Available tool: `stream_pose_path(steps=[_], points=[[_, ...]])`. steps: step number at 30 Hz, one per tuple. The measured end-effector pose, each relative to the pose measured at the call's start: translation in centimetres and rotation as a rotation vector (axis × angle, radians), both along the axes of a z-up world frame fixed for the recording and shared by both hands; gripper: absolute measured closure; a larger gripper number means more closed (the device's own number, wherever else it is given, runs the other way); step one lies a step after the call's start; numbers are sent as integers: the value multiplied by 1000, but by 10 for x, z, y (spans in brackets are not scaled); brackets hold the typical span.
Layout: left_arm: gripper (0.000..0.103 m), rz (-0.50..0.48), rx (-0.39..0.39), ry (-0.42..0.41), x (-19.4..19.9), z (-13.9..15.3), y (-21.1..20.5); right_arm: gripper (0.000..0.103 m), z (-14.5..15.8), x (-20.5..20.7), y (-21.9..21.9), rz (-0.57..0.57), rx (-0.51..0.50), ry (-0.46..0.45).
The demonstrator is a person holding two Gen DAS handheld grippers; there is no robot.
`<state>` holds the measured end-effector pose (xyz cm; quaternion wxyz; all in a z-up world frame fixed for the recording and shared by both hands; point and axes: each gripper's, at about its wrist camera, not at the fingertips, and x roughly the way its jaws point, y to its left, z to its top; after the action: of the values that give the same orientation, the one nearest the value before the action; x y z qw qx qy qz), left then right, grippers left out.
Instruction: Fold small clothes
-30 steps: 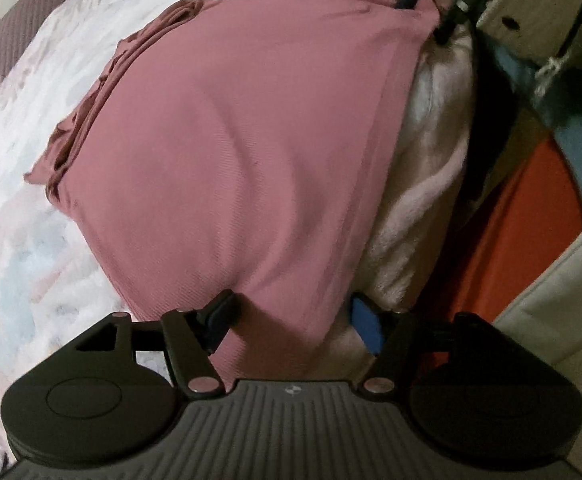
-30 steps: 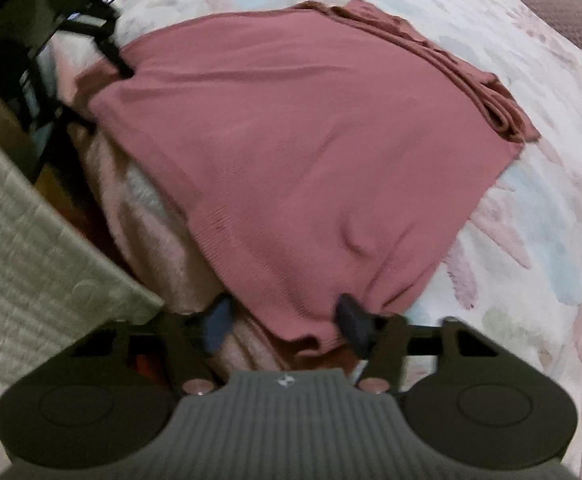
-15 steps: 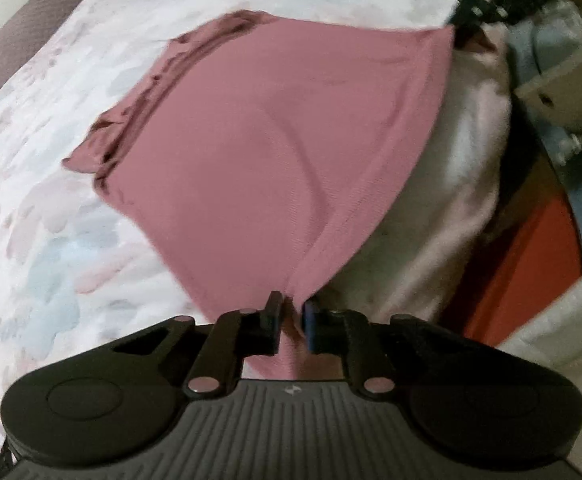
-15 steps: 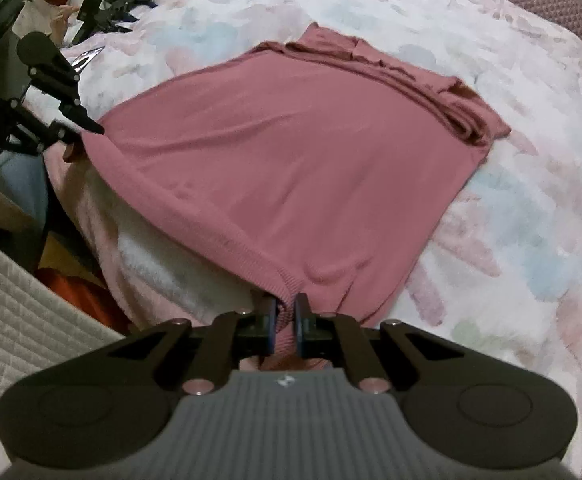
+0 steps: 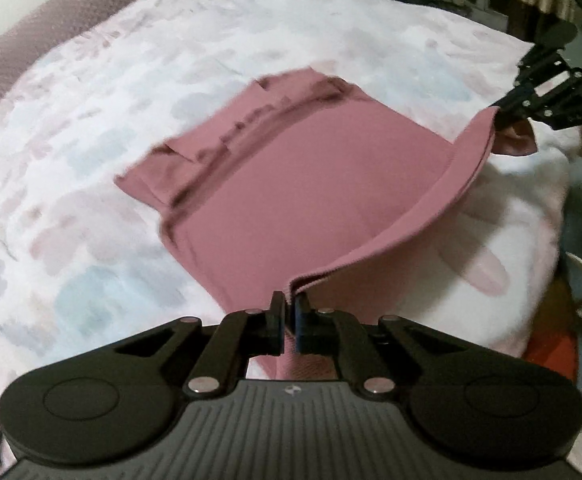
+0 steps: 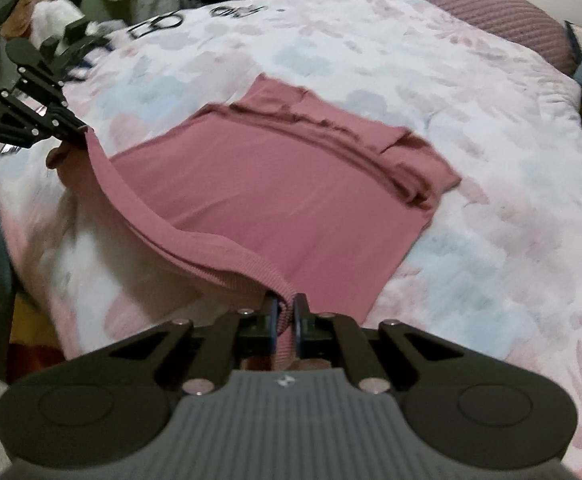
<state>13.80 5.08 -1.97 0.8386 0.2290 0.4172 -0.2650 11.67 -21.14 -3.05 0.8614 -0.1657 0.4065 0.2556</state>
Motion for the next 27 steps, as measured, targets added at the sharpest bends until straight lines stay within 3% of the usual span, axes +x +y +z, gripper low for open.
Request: stream_pose_path(steps=[8,15,20,27], points=[[99,43,29,-98,67,35,-6,103,39,61,2,-60,8,-75],[99,78,35,-116,148,43,-11,102,60,151,1,-94,17,-94],[99,103,56,-78,210,26,-12,102,49,231,3,-113,25,-44],[99,169,59,25,293,-26,-7,102,-6,330,10,-139,47,44]])
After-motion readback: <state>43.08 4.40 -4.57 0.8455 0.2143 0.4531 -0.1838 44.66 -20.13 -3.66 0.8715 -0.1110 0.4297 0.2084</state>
